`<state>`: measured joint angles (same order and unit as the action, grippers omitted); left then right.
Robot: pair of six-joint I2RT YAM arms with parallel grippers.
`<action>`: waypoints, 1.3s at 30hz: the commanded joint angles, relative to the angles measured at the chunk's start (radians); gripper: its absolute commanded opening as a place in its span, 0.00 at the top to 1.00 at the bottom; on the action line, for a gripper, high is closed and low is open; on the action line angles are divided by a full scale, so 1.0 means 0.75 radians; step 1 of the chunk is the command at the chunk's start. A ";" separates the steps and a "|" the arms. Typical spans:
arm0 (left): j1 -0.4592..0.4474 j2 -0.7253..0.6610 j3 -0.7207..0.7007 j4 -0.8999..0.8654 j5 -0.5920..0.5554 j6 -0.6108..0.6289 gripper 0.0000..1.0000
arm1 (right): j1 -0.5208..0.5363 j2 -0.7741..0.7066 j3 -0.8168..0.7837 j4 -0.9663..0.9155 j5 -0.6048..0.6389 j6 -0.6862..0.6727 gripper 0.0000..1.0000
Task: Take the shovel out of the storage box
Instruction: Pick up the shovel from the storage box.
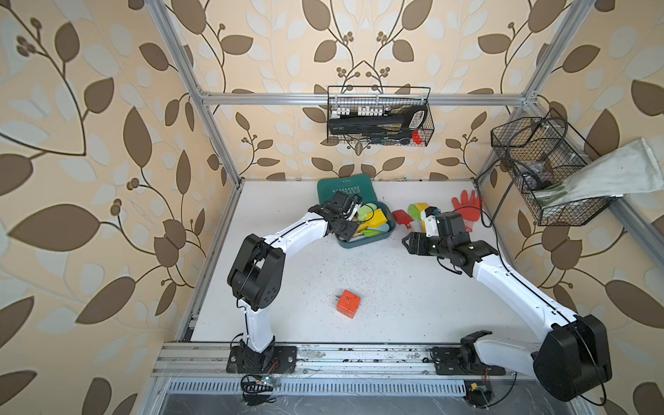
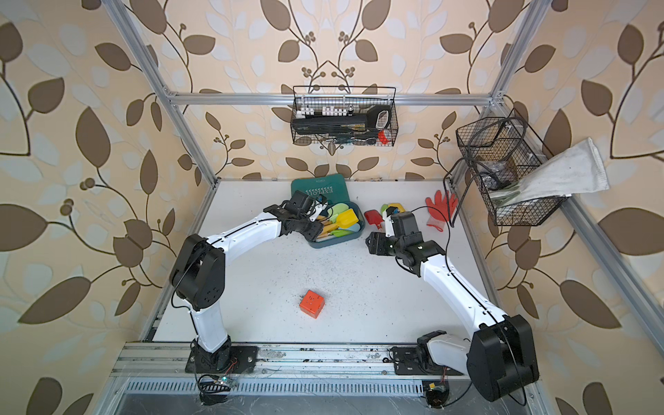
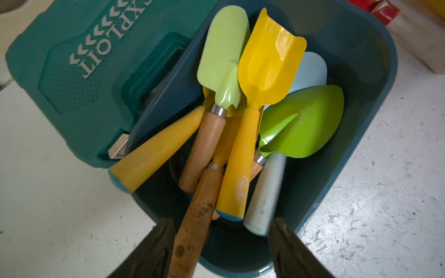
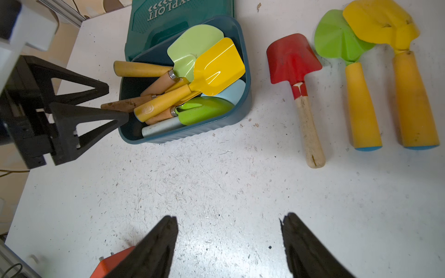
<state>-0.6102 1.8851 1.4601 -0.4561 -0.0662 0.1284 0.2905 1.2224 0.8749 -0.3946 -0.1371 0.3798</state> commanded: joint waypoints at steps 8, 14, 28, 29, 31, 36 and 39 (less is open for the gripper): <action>-0.007 0.151 0.206 -0.138 0.094 0.123 0.42 | -0.021 -0.005 -0.029 0.030 -0.059 0.021 0.28; -0.007 0.210 0.247 -0.161 0.094 0.147 0.46 | -0.036 0.008 -0.029 0.035 -0.081 0.026 0.28; -0.007 0.320 0.359 -0.246 0.117 0.182 0.63 | -0.066 0.010 -0.038 0.048 -0.108 0.034 0.28; -0.007 0.325 0.368 -0.254 0.116 0.184 0.63 | -0.070 0.011 -0.038 0.048 -0.111 0.032 0.28; -0.007 0.337 0.375 -0.265 0.118 0.194 0.64 | -0.080 0.011 -0.038 0.049 -0.129 0.034 0.28; -0.007 0.360 0.393 -0.282 0.111 0.203 0.65 | -0.090 0.012 -0.044 0.060 -0.152 0.042 0.28; -0.007 0.367 0.401 -0.291 0.101 0.211 0.69 | -0.099 0.011 -0.047 0.062 -0.161 0.045 0.28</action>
<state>-0.6102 2.1452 1.7264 -0.6224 0.0032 0.2649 0.2234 1.2251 0.8577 -0.3614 -0.2325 0.4030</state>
